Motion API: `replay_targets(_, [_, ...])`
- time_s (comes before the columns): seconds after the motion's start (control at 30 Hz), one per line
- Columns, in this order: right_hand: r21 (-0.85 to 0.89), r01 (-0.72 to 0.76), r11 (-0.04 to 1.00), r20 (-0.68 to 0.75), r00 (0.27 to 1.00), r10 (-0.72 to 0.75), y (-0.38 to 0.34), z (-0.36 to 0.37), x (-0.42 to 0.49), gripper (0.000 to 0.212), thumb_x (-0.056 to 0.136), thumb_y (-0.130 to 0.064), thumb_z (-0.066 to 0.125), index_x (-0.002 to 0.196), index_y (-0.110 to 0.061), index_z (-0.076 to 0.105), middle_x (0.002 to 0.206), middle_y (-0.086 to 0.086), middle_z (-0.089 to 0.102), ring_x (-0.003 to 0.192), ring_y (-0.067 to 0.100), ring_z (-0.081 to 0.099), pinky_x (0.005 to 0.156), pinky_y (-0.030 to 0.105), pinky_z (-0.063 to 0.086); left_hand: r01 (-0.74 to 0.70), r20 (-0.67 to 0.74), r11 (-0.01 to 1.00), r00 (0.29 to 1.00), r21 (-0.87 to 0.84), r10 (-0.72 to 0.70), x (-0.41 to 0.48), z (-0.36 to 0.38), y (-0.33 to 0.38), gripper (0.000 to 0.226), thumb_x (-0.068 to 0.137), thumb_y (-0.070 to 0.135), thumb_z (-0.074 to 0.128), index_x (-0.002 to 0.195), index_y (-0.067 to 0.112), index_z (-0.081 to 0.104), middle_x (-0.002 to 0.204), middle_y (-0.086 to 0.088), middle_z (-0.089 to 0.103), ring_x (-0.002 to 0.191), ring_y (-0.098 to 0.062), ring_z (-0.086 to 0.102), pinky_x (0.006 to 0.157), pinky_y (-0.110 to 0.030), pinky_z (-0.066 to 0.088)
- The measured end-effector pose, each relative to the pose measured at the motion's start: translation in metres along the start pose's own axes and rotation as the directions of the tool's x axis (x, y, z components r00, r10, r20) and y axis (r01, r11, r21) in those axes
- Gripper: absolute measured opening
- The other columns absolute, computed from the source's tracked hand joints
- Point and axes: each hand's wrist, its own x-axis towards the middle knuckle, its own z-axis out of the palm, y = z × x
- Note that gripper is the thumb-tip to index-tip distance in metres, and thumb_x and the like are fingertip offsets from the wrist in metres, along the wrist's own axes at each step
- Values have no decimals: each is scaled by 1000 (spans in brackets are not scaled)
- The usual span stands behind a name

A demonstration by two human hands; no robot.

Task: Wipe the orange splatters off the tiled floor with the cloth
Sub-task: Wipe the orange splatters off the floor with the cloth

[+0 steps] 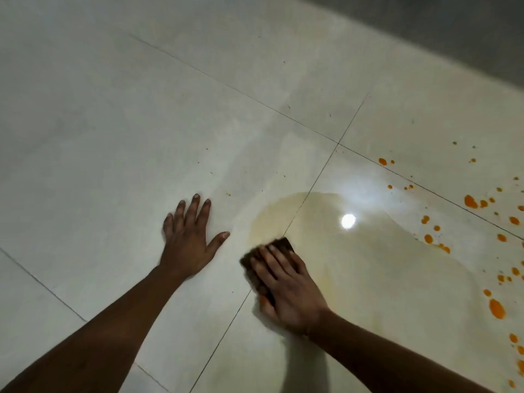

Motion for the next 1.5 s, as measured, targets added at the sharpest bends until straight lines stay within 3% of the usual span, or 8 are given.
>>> replay_targets(0.1, [-38,19,999,-33,999,-21,55,-14,-12,71,84,-48,46,150,-26,33,157,6,29,146,24,24,113,44,21,-58,-68,998,996,28,60,-1,-8,-10,67,95,61,22,151,24,31,160,-2,23,144,-30,26,112,-49,22])
replay_targets(0.27, [35,-399,916,-136,906,400,48,-28,127,74,83,-51,28,151,-22,27,159,10,22,147,26,16,115,49,16,-71,-140,997,987,40,76,1,-4,-14,56,98,46,32,149,23,36,159,-2,27,143,-27,30,113,-45,23])
replay_targets(0.47, [-33,69,997,27,997,-68,33,-19,47,73,85,-51,45,151,-24,30,157,8,30,147,22,17,114,46,20,-57,-115,998,992,7,57,-2,-10,-15,55,97,45,33,147,23,39,158,-1,29,142,-27,30,113,-45,25])
replay_targets(0.67, [49,-395,917,-137,907,398,71,-47,195,74,83,-53,29,151,-25,25,159,8,24,146,26,16,114,48,18,-51,-126,999,991,-11,49,1,-6,-17,55,98,42,33,148,20,36,159,0,27,144,-24,28,115,-43,24])
replay_targets(0.9, [-30,273,962,73,960,-270,26,-31,141,70,88,-49,35,152,-24,27,159,6,25,147,23,19,113,45,20,-31,-190,996,982,-84,14,-1,-5,-16,53,97,27,37,145,6,40,155,-10,33,142,-25,33,115,-43,27])
replay_targets(1.1, [12,-109,994,-72,991,110,35,-56,288,71,86,-50,23,152,-25,25,159,6,23,146,24,15,113,46,19,-13,-193,995,981,-96,-6,0,-5,-17,53,96,26,36,144,6,42,155,-9,35,141,-23,35,114,-43,29])
replay_targets(1.3, [-20,342,939,108,935,-338,18,-48,284,69,87,-49,26,153,-27,24,161,2,21,147,21,14,112,44,18,18,-141,993,989,-116,-35,0,-6,-18,53,97,28,32,147,9,39,156,-7,32,142,-21,32,115,-41,26])
replay_targets(1.5, [-12,58,998,25,998,-57,13,-56,323,76,81,-53,19,150,-23,32,157,7,28,145,28,19,112,53,23,15,-127,992,991,-125,-31,1,-7,-18,53,97,28,33,145,9,41,156,-7,34,142,-21,32,115,-41,27])
